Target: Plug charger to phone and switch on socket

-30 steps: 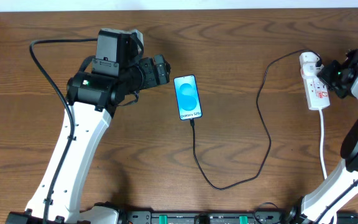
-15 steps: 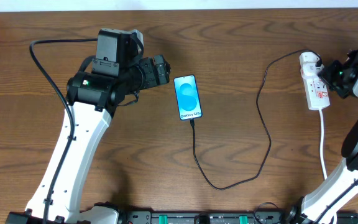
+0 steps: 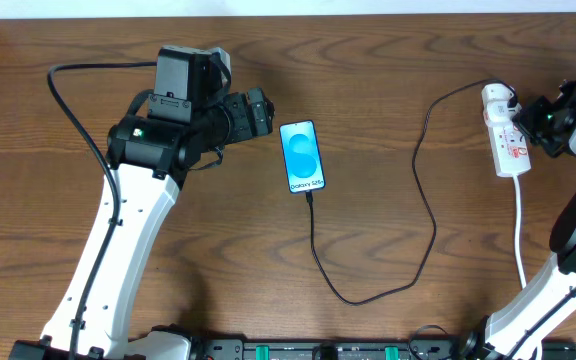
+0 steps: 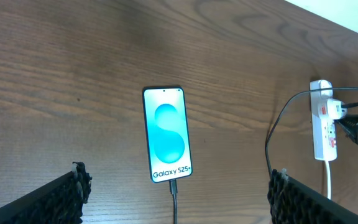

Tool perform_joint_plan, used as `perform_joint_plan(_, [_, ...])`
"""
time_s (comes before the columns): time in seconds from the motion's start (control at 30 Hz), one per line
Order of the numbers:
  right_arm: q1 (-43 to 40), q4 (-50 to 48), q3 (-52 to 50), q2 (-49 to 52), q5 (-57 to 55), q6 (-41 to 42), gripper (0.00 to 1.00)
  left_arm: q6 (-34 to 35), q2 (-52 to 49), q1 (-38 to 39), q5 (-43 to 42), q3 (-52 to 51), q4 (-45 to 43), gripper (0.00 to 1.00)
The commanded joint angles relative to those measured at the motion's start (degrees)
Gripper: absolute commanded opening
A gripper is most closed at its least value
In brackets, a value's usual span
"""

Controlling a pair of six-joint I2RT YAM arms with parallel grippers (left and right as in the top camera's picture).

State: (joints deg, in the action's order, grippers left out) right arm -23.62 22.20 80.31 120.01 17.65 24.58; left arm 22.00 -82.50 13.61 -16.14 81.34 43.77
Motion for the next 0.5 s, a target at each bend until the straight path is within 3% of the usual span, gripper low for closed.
perform_joint_plan(0.0, [7.6,3.8,-3.6,5.4,29.7,1.6,0.01,-1.2,0.2,0.0,0.8,0.3,0.3,0.93])
perform_joint_plan(0.47, [7.5,1.8,-3.6,5.4,35.5,1.5,0.01,-1.2,0.2,0.0,0.8,0.3,0.3,0.93])
